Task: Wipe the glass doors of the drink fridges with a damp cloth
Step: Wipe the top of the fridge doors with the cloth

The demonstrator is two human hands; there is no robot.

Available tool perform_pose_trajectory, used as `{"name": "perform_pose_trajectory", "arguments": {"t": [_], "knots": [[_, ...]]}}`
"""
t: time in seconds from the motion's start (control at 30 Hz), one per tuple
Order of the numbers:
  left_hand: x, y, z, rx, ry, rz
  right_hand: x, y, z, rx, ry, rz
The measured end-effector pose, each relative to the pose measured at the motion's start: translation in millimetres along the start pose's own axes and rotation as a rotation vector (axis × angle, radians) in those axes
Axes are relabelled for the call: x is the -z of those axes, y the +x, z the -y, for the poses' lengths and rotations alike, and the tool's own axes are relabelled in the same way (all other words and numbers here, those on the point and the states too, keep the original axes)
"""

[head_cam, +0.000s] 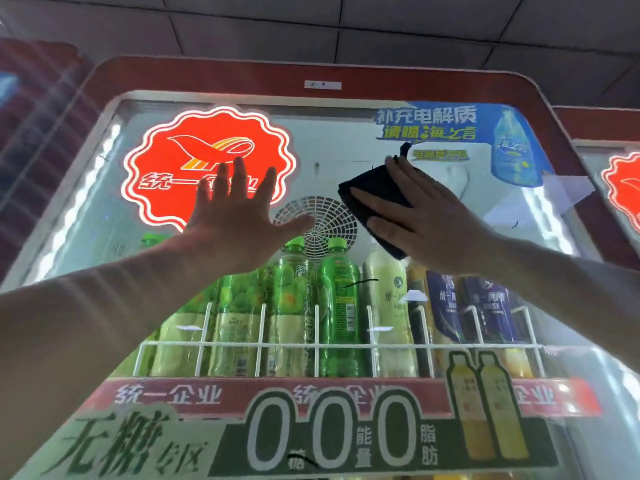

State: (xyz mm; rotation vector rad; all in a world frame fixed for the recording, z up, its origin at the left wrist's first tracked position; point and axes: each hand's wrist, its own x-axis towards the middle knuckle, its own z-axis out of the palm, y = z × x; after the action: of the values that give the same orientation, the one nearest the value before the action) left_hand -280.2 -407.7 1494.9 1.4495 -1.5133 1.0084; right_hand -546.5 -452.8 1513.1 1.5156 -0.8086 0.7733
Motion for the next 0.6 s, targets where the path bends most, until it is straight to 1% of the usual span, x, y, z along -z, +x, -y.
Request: {"name": "perform_pose_trajectory", "arguments": {"t": [0.07,0.13,0.3,0.37,0.5,0.6], "knots": [[-1.9,1.8,0.7,-0.007,0.007,-0.022,9.7,9.5,-2.7,-0.048,0.027,0.051],[-3.7,2.9,1.7,-0.018,0.015,-0.035,17.2,24.9,-2.5,-0.129,0.059,0.065],[-1.8,2.2,4.0,-0.024,0.019,-0.004,22.2,76.3,-3.0,-0.399,0.073,0.057],[-0.7,1.4,4.2,-0.039,0.023,0.013,21.9,92.9,-1.9,-0.498,0.113,0.022],[6.2,0.5,12.4,-0.079,0.053,0.060,22.3,110.9,8.9,-0.597,0.157,0.005],[15.8,-1.7,26.4,-0.122,0.090,0.089,19.8,112.2,25.8,-0.615,0.151,0.011]]}}
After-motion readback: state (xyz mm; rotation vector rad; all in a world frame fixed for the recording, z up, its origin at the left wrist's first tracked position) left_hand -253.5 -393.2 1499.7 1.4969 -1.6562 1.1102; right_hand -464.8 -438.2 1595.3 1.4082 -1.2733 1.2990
